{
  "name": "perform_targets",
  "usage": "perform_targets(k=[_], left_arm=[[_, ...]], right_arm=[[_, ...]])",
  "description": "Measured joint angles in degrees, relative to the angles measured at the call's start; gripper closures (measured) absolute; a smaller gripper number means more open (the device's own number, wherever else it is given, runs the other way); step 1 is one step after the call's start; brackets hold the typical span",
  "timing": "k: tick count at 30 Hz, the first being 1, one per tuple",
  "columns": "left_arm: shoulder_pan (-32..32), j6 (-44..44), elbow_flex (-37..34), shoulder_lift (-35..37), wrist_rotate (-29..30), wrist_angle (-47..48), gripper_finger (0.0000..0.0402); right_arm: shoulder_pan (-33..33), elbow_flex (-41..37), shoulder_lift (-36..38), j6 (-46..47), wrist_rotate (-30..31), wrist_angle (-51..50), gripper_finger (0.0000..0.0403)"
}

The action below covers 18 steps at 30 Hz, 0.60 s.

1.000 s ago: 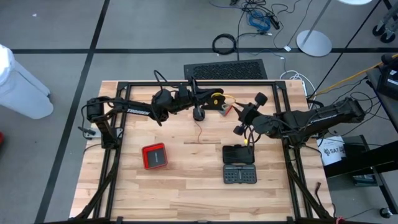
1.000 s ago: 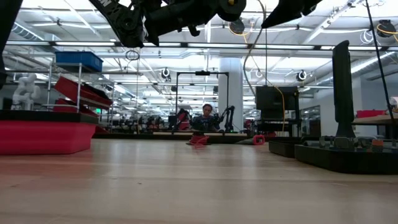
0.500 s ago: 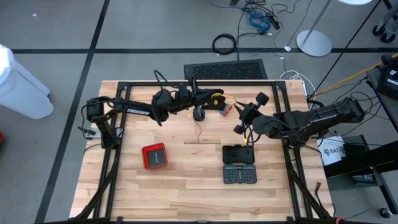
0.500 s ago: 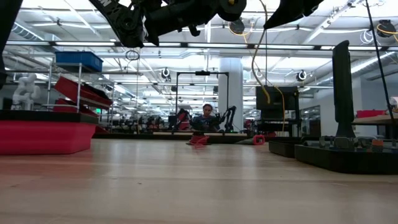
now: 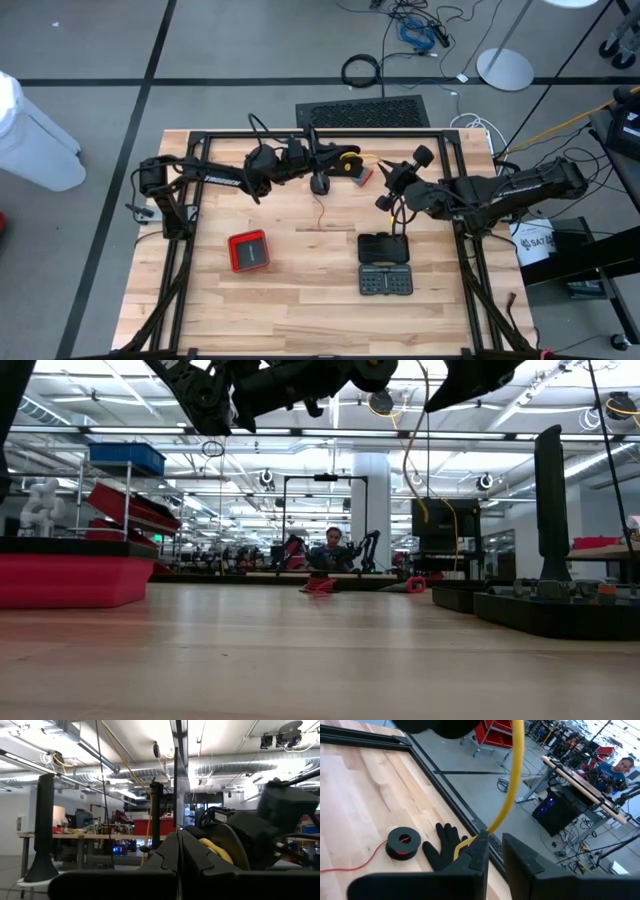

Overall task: Coil cords
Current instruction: Coil the yellow wire onto the spool

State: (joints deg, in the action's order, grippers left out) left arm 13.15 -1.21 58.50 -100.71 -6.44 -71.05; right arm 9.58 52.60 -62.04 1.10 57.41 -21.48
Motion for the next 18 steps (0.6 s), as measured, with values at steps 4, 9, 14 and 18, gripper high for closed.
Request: perform_targets(k=[4, 9, 14, 18], left_arm=[[-0.20, 0.02, 0.00, 0.00, -0.04, 0.00, 0.0395], [-0.16, 0.04, 0.00, 0.00, -0.04, 0.03, 0.0395], [-0.16, 0.06, 0.00, 0.00, -0.70, 0.36, 0.0395], [-0.16, 0.06, 0.00, 0.00, -0.85, 0.85, 0.0395]], right_arm=[[-0.28, 0.00, 0.00, -0.02, -0.38, 0.41, 0.0375], [-0.28, 0.00, -0.54, -0.07, -1.08, 0.65, 0.0380], [-0.20, 0.00, -1.03, 0.74, -4.06, -0.24, 0.0376], [-0.10, 0.00, -1.03, 2.21, -5.30, -1.49, 0.0373]])
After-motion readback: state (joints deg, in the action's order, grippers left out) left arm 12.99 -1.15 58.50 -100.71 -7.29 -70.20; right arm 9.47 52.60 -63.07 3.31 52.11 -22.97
